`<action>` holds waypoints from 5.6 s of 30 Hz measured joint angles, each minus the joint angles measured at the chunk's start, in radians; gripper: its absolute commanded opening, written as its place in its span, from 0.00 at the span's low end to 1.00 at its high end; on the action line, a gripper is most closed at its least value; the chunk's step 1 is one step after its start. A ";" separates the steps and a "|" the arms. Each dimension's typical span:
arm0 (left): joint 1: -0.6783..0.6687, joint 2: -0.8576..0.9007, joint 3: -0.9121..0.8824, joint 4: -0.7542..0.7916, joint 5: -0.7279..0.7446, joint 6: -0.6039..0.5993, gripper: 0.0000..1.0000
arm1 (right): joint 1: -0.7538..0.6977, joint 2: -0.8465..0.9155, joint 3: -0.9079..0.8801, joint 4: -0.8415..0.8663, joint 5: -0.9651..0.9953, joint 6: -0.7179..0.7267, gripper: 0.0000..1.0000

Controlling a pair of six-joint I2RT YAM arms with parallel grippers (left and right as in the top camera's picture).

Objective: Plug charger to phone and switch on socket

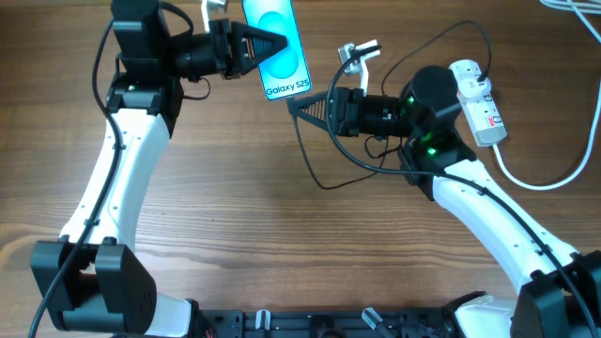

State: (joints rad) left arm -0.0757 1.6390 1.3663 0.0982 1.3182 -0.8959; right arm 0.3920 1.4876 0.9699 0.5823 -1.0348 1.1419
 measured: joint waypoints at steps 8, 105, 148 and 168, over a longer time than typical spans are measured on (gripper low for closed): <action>-0.022 0.000 -0.006 -0.015 0.032 0.026 0.04 | -0.013 -0.001 0.013 -0.016 -0.213 -0.127 0.38; -0.200 0.203 -0.015 -0.770 -0.929 0.465 0.08 | -0.831 0.576 0.360 -0.816 0.878 -1.088 1.00; -0.200 0.203 -0.015 -0.764 -0.924 0.473 0.04 | -0.768 0.115 0.364 -1.516 0.607 -1.049 0.85; -0.107 0.205 -0.015 -0.482 0.203 0.487 0.04 | -0.079 0.117 0.358 -1.168 -0.014 -0.998 0.48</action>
State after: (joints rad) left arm -0.1829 1.8442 1.3510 -0.3840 1.5215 -0.4088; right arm 0.3126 1.6043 1.3281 -0.5854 -1.0492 0.1444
